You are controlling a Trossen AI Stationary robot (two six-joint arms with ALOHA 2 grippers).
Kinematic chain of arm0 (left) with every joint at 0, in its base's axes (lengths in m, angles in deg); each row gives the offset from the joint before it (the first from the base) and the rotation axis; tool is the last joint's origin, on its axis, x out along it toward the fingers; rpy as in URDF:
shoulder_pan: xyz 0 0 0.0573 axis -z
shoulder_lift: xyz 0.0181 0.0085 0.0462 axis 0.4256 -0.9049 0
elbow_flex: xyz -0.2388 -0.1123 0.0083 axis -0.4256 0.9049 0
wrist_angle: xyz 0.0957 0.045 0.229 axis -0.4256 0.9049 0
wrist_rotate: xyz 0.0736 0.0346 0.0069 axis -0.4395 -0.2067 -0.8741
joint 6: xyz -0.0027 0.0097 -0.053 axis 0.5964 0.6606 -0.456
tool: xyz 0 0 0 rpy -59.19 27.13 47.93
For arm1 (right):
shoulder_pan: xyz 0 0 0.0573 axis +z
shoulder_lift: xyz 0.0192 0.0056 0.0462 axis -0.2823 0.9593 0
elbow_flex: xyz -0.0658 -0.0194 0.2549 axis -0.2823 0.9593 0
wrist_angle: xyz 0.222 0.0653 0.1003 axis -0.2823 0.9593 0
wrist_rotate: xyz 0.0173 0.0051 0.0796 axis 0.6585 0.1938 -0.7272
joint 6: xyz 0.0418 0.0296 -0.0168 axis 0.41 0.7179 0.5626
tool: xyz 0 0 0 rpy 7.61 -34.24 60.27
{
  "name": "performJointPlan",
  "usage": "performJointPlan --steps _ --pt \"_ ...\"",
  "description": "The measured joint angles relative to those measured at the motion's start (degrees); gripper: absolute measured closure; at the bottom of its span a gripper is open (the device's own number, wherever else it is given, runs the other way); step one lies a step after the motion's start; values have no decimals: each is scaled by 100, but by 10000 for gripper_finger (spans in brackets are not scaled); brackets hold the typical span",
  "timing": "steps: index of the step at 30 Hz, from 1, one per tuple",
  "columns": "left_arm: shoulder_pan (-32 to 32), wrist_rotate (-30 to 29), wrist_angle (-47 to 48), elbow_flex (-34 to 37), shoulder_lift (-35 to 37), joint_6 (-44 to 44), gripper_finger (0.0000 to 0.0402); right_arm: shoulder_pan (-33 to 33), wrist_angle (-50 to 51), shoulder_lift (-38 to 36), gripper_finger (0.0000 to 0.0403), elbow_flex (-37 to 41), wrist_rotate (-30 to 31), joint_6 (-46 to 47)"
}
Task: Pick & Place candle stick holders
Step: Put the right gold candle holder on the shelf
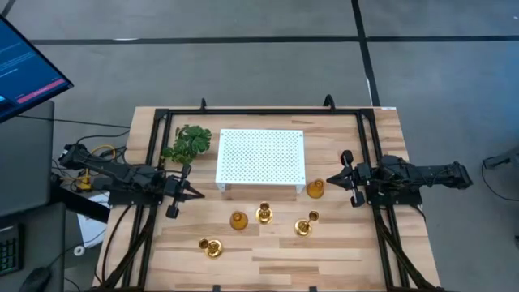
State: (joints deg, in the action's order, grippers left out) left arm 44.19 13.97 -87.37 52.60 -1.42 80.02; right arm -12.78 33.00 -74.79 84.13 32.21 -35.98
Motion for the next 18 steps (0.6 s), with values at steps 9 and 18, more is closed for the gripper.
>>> performJointPlan --steps 9,18 --pt "0 0 -18 0 0 -1 394 4 -1 0 403 2 0 2" --pt "-2 0 -52 0 1 0 394 4 -1 0 403 0 0 2"
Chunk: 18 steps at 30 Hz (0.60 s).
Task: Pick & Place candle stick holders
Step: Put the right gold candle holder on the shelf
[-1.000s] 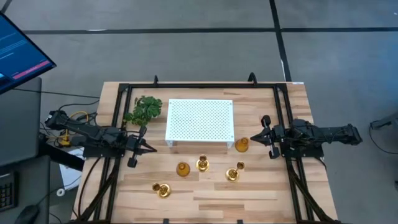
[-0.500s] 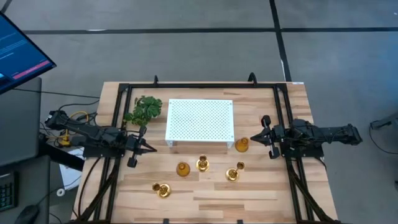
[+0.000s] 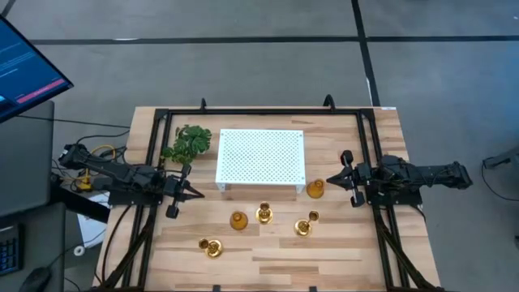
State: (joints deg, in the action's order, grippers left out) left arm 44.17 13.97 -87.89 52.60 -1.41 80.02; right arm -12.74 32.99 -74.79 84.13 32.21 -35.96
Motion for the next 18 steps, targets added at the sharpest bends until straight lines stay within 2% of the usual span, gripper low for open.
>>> performJointPlan --steps 13,18 --pt "1 0 -47 0 0 1 394 0 -38 2 403 2 -35 0" --pt "2 0 -65 0 0 1 394 14 -154 0 403 2 -794 2"
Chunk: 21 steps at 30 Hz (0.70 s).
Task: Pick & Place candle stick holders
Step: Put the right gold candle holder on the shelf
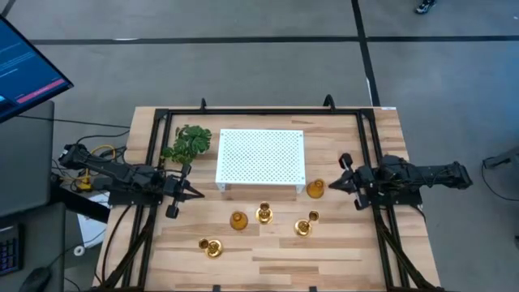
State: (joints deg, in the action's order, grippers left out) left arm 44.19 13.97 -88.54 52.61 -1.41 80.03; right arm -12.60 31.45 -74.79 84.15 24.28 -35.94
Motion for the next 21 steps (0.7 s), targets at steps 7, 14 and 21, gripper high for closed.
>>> performJointPlan --steps 7,14,21 --pt "-2 0 -18 0 -1 0 394 273 -78 22 403 0 -299 3" --pt "0 0 -21 0 -1 0 394 659 -549 412 403 0 -236 109" --pt "-2 0 -29 0 -1 0 394 990 -817 1324 403 0 569 285"
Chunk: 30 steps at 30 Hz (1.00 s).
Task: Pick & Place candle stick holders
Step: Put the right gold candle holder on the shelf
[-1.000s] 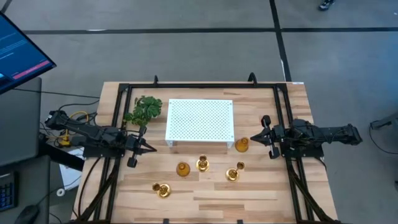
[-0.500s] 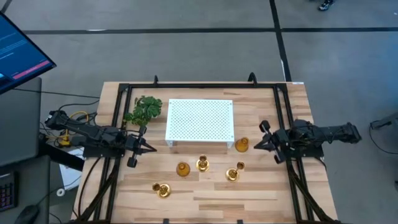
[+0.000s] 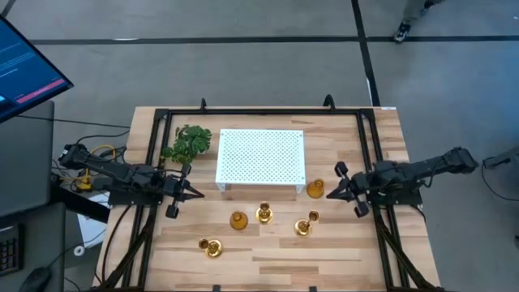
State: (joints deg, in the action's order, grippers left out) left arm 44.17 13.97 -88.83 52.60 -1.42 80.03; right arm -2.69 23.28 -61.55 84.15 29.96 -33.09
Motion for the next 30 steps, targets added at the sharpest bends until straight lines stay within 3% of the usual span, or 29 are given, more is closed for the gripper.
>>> performJointPlan --steps 5,12,19,30 --pt "2 0 -24 0 0 2 394 208 -266 769 403 0 88 452" --pt "1 -1 -77 0 2 66 394 695 -1110 1659 403 0 13 439" --pt "1 -2 -86 0 0 66 394 922 -2187 2440 400 0 318 503" --pt "2 -2 -116 0 0 66 394 912 -2736 3518 281 -175 547 783"
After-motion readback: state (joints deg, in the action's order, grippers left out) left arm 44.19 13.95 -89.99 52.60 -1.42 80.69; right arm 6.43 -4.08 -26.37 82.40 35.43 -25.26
